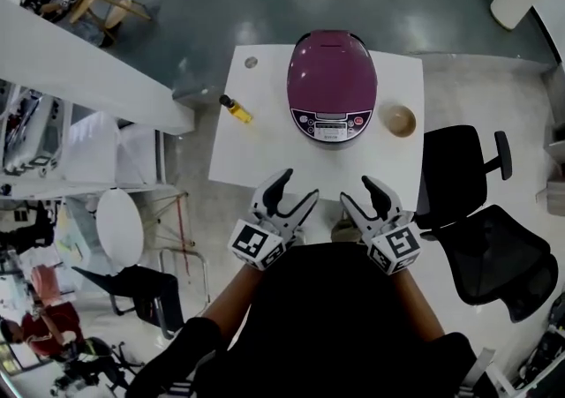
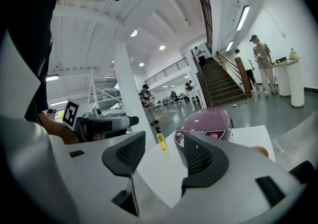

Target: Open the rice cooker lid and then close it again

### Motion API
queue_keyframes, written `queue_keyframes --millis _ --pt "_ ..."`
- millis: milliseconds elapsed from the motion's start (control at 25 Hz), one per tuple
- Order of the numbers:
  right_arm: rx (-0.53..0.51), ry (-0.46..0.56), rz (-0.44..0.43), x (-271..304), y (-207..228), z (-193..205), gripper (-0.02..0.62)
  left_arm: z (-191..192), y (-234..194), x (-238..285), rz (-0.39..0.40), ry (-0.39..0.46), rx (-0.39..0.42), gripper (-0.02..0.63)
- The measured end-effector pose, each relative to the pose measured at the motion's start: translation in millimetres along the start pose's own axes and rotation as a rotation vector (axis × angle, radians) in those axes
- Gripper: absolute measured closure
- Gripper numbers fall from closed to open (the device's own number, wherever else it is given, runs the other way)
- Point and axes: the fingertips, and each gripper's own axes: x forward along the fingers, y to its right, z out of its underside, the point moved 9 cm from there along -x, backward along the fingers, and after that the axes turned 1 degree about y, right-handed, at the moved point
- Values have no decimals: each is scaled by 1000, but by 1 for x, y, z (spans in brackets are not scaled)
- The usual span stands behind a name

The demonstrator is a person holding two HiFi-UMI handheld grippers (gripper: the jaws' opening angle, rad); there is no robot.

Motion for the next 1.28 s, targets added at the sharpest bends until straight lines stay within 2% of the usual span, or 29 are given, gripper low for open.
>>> queue_keyframes --millis 280,560,680,960,1280 --pt "-29 -18 -17 -3 61 -21 385 4 10 36 -88 -6 -50 346" --pt "-33 -70 -49 15 79 -28 385 1 10 40 -158 25 -78 347" --pt "-41 -65 -39 29 77 -35 385 -3 3 43 -140 32 -96 346" --pt "-95 -63 -14 53 70 -53 387 -11 -23 54 -55 44 -85 347" --pt "-75 -48 78 79 69 -54 387 -15 -60 57 -41 48 -82 347"
